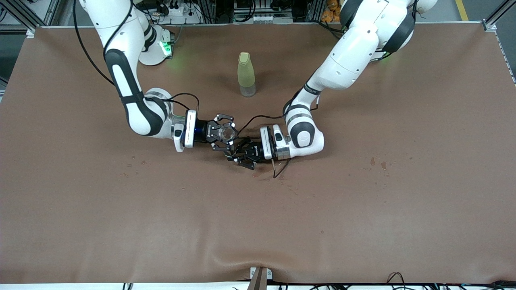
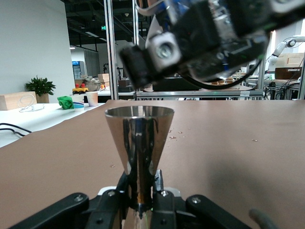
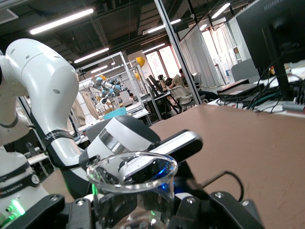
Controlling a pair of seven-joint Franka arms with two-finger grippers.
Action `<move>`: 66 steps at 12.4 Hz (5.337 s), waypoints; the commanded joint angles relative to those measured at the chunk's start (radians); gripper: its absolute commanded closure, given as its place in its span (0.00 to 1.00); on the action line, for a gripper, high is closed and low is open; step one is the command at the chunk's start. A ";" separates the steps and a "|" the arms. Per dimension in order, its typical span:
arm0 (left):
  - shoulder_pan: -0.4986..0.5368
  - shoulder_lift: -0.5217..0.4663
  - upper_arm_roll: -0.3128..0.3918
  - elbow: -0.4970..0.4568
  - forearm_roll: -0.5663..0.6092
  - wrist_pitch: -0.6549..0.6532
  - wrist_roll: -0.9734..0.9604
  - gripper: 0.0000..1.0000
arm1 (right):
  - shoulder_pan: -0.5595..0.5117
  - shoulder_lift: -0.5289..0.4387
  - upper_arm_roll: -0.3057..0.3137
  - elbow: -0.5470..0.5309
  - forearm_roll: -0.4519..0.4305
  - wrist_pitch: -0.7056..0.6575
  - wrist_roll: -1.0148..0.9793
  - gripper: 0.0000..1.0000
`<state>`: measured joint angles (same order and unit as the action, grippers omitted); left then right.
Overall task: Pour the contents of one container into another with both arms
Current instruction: 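Tilt the beaker with the right gripper, pouring into the jigger, then turn the beaker upright with the right gripper and draw it back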
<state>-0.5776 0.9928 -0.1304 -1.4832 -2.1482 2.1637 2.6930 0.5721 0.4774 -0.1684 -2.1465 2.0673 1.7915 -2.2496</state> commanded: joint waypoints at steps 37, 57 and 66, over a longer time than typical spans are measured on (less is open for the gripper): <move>0.013 -0.008 -0.003 -0.097 -0.036 -0.093 0.107 1.00 | 0.011 -0.109 0.029 -0.076 0.028 0.008 0.955 1.00; 0.018 -0.008 -0.005 -0.095 -0.038 -0.093 0.108 1.00 | 0.011 -0.100 0.043 -0.041 0.027 0.002 1.395 1.00; 0.019 -0.037 -0.005 -0.147 -0.036 -0.093 0.110 1.00 | -0.001 -0.097 0.041 -0.006 0.033 0.011 1.542 1.00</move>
<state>-0.5656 0.9967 -0.1287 -1.5682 -2.1482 2.0846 2.7228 0.5719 0.3979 -0.1282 -2.1525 2.0764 1.7927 -0.7356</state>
